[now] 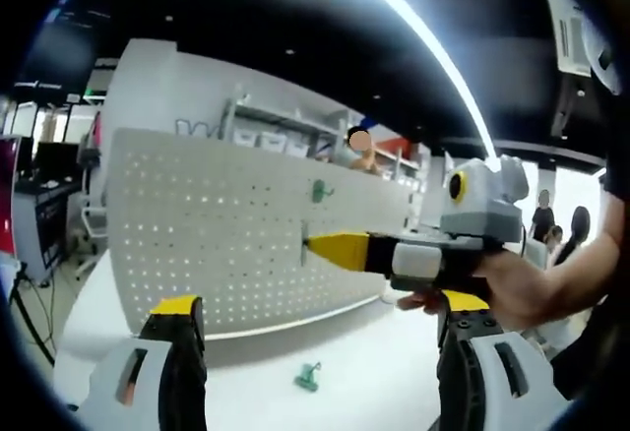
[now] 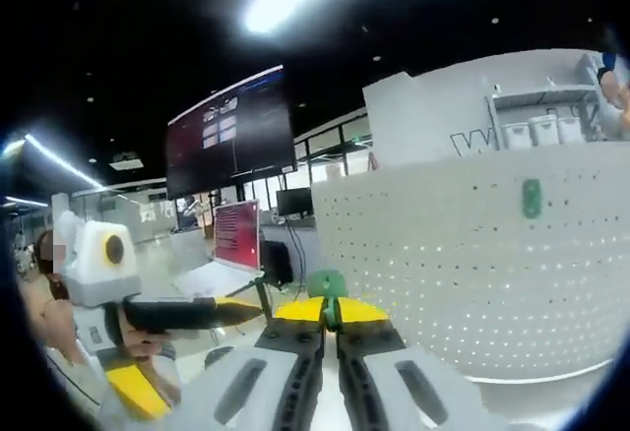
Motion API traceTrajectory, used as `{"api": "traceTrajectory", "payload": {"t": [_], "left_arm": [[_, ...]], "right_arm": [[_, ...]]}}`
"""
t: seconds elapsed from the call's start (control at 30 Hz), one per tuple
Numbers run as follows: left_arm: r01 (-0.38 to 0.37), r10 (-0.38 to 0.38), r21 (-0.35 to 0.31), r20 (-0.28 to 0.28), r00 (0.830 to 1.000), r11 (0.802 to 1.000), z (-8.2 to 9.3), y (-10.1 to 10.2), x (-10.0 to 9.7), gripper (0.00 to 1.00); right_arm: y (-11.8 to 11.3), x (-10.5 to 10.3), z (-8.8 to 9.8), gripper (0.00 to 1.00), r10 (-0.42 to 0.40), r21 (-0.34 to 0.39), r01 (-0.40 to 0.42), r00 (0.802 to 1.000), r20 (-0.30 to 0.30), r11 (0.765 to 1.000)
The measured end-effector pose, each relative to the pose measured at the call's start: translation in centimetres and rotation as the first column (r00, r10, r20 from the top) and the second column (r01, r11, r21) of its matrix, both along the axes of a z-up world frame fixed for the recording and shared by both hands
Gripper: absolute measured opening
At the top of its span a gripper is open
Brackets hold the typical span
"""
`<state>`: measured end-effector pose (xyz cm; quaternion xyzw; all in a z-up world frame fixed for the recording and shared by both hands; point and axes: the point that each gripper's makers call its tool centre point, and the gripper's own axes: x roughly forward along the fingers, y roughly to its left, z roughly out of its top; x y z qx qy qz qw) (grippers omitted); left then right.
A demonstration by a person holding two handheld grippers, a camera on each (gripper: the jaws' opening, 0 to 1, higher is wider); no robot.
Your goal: Insert the hook assembly into the mounting plate slot until the hook locks in place.
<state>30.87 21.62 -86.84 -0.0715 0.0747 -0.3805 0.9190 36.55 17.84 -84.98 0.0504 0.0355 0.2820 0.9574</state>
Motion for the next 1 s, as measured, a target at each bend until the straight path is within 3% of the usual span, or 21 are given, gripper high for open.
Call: {"api": "traceTrajectory", "payload": {"t": [0.4, 0.6, 0.7, 1.0], "left_arm": [[-0.012, 0.012, 0.012, -0.018, 1.0, 1.0, -0.6, 0.5, 0.1, 1.0], [-0.01, 0.011, 0.018, -0.031, 0.999, 1.0, -1.0, 0.5, 0.2, 1.0], [-0.007, 0.01, 0.061, -0.051, 0.999, 0.998, -1.9, 0.6, 0.3, 0.99], [-0.015, 0.018, 0.052, -0.055, 0.998, 0.999, -1.8, 1.1, 1.0, 1.0]], "right_arm": [[-4.2, 2.8, 0.6, 0.0, -0.164, 0.03, 0.163, 0.986, 0.035, 0.986], [-7.2, 4.6, 1.3, 0.0, -0.254, 0.05, 0.251, 0.966, 0.05, 0.967], [-8.6, 5.3, 1.7, 0.0, -0.286, 0.056, 0.283, 0.956, 0.063, 0.958], [-13.2, 7.7, 1.9, 0.0, -0.375, 0.06, 0.372, 0.925, 0.066, 0.926]]}}
